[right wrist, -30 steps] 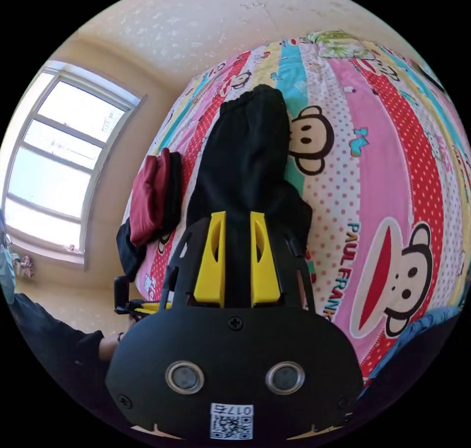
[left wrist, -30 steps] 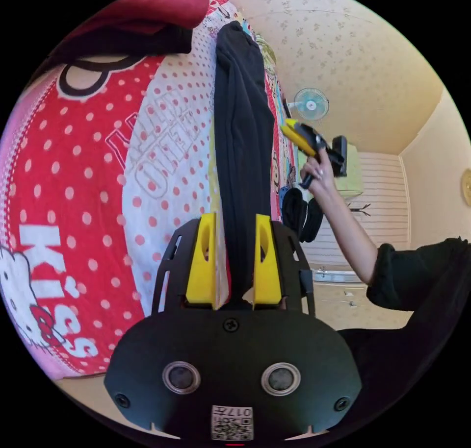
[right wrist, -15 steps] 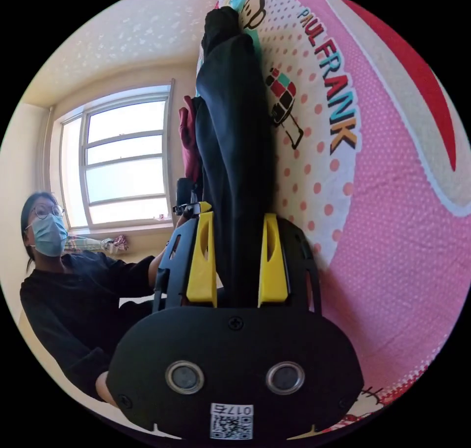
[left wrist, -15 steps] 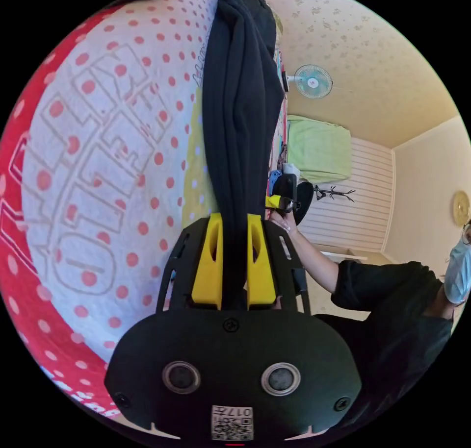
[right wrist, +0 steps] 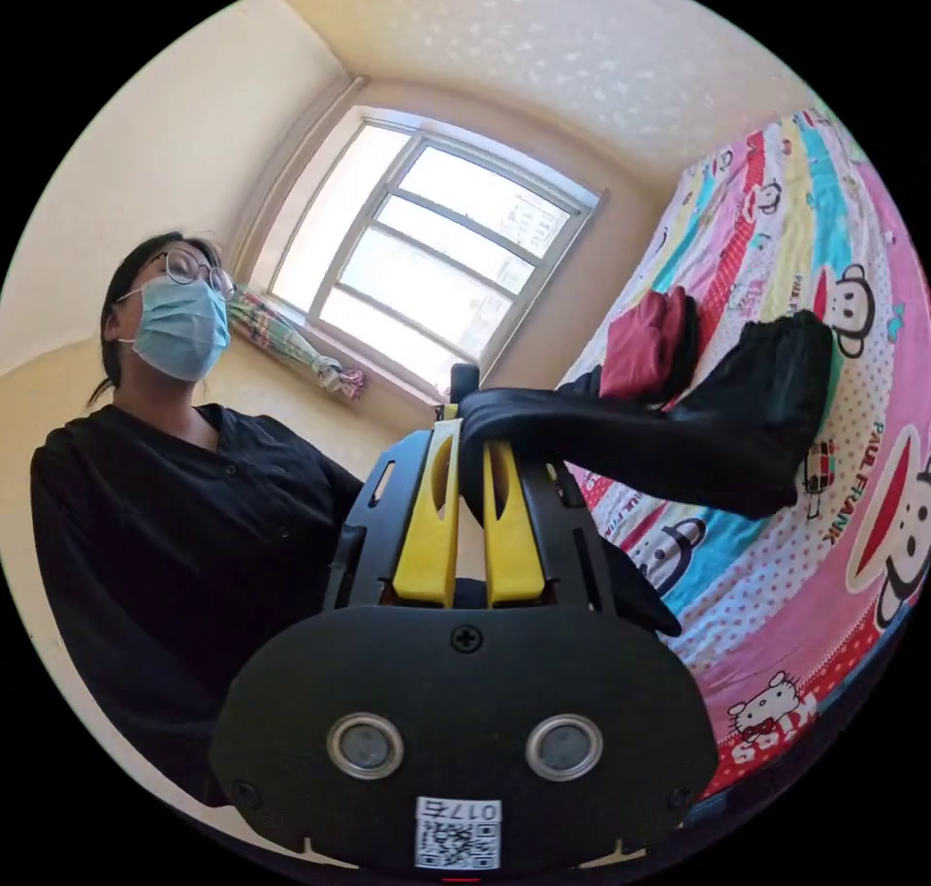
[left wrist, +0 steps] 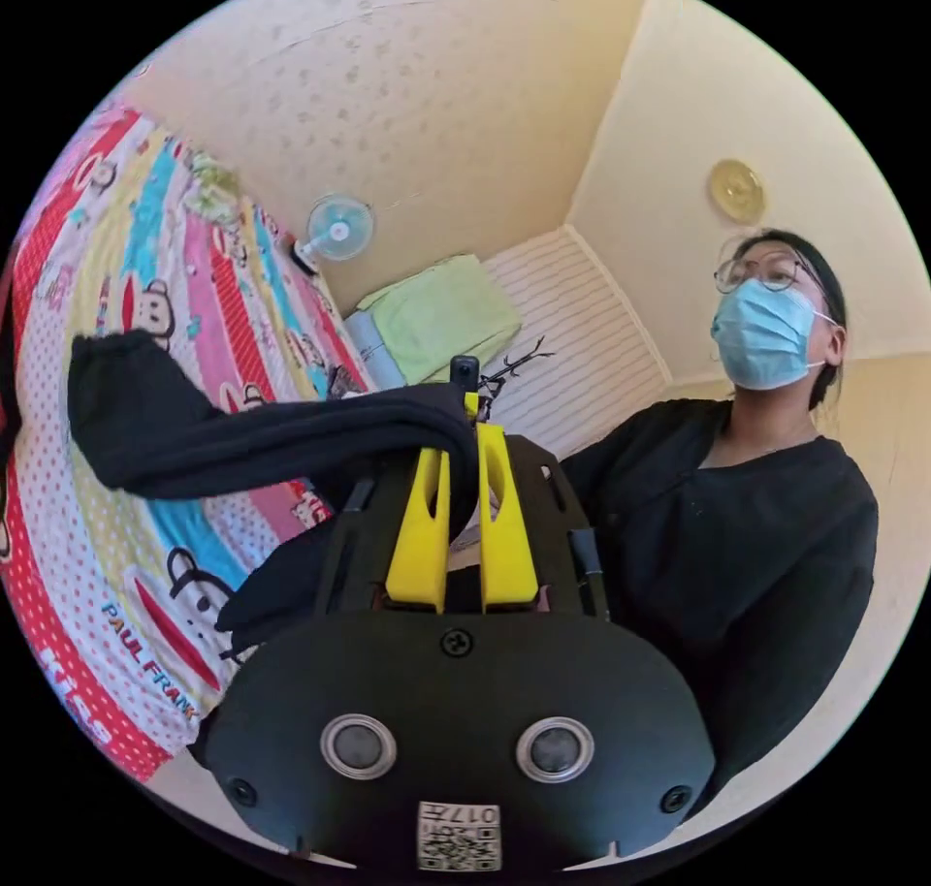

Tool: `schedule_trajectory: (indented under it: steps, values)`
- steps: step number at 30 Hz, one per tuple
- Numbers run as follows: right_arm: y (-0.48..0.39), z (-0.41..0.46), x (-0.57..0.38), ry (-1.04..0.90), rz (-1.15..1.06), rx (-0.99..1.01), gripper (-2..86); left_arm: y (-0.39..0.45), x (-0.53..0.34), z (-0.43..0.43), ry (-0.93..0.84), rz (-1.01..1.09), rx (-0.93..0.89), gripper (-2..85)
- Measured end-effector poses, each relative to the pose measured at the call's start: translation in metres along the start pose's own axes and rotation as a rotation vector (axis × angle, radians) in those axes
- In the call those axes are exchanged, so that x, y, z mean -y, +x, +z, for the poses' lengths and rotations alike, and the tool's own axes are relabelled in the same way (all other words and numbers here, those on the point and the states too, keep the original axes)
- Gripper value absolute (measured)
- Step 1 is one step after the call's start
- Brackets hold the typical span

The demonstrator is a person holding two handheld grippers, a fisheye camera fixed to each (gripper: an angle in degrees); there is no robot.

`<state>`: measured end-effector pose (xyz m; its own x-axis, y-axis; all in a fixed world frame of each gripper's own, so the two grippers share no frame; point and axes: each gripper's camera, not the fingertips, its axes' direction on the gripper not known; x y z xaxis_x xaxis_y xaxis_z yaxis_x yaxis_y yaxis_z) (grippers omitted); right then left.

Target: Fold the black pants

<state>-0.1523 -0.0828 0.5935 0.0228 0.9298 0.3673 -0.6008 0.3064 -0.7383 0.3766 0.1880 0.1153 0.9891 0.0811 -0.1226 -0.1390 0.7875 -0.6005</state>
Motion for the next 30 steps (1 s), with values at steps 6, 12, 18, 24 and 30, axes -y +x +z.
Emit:
schedule_trajectory:
  steps: [6,12,18,24,30]
  values:
    - [-0.198,-0.015,0.064,0.009,-0.294,-0.046,0.0,0.122,0.047,0.011,0.095,0.177,0.025,4.9]
    - [-0.239,-0.002,0.106,0.016,-0.285,-0.147,0.1,0.095,0.072,0.018,0.147,-0.016,0.129,4.8]
    - [-0.128,0.028,0.142,-0.054,-0.039,-0.334,0.1,-0.031,0.092,0.032,0.091,-0.271,0.241,4.6]
    - [-0.057,0.069,0.153,-0.108,0.093,-0.546,0.4,-0.119,0.069,0.047,0.044,-0.353,0.371,5.0]
    - [0.028,0.121,0.012,-0.240,0.369,-0.569,3.8,-0.220,-0.103,0.083,-0.067,-0.770,0.434,10.3]
